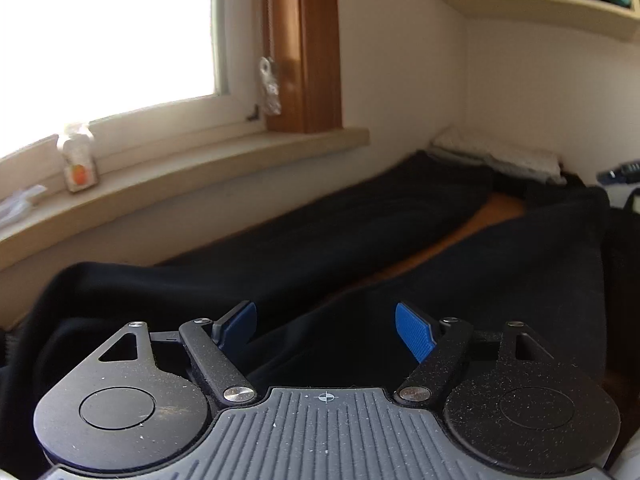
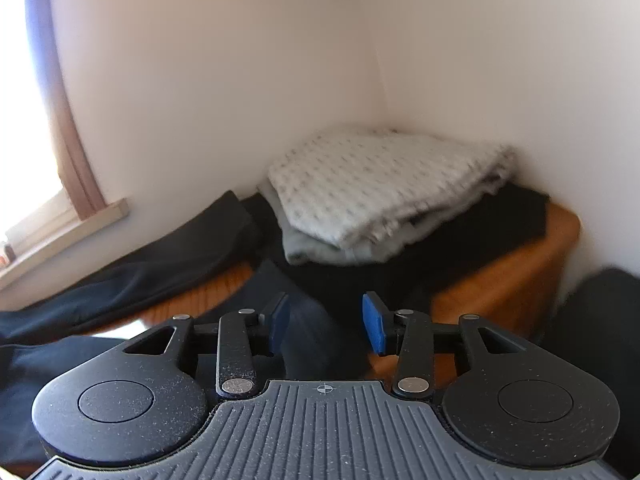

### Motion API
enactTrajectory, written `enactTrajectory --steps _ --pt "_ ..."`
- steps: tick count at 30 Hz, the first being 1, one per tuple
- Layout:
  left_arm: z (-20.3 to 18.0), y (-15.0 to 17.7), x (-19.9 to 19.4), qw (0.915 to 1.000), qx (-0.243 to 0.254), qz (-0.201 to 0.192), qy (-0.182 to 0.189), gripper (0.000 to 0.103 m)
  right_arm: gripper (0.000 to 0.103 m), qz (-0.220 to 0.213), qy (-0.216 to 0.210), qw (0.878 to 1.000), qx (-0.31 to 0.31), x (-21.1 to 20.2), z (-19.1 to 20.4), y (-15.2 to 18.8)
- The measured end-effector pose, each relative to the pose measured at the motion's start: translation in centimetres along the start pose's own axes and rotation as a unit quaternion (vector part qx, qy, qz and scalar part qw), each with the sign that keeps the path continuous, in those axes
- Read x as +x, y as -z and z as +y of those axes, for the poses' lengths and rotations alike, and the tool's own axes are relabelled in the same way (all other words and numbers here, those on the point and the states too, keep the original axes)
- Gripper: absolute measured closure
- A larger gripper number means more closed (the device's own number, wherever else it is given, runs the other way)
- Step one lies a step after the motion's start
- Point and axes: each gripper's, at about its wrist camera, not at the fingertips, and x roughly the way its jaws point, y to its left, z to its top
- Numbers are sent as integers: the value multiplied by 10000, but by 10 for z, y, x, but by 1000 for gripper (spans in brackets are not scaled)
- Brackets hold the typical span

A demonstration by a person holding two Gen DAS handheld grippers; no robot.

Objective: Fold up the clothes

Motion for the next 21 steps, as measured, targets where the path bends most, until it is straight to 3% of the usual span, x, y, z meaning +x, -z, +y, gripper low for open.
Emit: enactTrajectory --steps 7,11,16,18,19,21 --pt "2 15 21 9997 -140 107 184 23 60 658 -125 9901 -1233 83 60 -26" --pt "9 17 17 9990 -337 -20 302 23 58 1162 64 9804 -1589 127 70 -32" --pt "20 20 12 9976 -613 -101 295 23 53 1356 92 9764 -1681 141 73 -38" --pt "23 20 13 9971 -689 -85 325 23 58 1427 92 9744 -1738 139 73 -39" --pt "24 20 14 9969 -715 -80 323 23 67 1451 82 9738 -1750 137 73 -39" --pt "25 19 15 9968 -740 -75 295 23 71 1481 41 9739 -1719 131 72 -39"
